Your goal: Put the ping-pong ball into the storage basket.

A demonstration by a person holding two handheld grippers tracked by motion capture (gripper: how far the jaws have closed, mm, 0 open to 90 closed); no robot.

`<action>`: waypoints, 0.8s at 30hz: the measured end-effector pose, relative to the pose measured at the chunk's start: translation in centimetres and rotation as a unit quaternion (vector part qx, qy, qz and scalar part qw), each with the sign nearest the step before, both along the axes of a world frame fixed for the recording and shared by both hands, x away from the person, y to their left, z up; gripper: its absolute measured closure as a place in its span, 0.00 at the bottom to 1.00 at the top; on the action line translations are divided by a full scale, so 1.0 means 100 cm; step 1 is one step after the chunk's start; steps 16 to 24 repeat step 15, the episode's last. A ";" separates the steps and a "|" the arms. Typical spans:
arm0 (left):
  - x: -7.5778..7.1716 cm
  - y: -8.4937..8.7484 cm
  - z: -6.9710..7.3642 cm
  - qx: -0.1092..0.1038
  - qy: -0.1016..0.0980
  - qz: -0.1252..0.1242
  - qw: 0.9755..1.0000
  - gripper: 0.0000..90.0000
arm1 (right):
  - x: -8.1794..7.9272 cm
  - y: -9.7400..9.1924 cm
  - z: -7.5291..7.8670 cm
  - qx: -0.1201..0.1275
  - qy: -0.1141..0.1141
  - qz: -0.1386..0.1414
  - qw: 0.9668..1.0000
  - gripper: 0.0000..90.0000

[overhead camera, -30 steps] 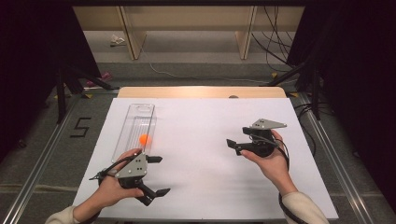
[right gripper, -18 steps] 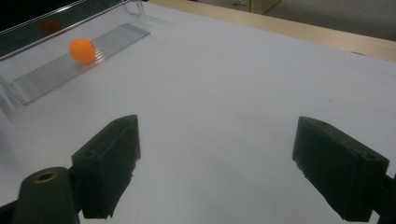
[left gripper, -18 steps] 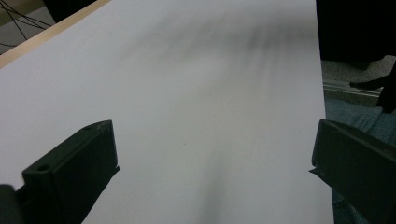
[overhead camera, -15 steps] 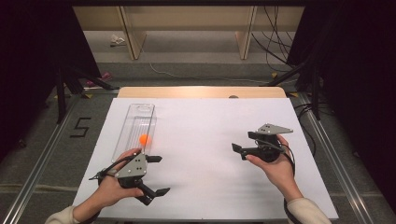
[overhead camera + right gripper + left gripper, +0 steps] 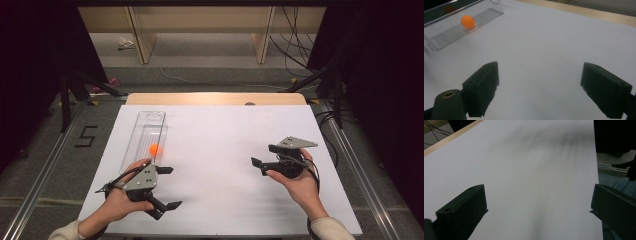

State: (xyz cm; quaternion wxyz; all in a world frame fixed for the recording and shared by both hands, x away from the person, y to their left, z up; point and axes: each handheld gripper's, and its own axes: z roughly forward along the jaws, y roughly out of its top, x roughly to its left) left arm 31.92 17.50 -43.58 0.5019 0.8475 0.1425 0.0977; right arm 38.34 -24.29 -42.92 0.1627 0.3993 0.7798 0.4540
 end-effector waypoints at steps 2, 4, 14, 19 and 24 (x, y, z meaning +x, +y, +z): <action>0.000 0.000 0.000 0.000 0.000 -0.001 1.000 0.00 | 0.000 0.000 -0.001 -0.001 0.000 0.001 1.000 0.18; 0.000 0.000 0.000 -0.001 -0.001 0.000 1.000 0.00 | 0.000 0.000 -0.001 -0.001 0.001 0.002 1.000 0.18; 0.001 0.000 0.000 0.000 -0.001 -0.001 1.000 0.00 | 0.000 0.002 -0.002 -0.003 0.000 0.006 1.000 0.18; 0.001 0.000 0.000 -0.001 -0.001 0.000 1.000 0.00 | 0.000 0.002 -0.002 -0.003 0.000 0.007 1.000 0.18; 0.001 0.000 0.000 -0.001 -0.001 0.000 1.000 0.00 | 0.000 0.002 -0.002 -0.003 0.000 0.007 1.000 0.18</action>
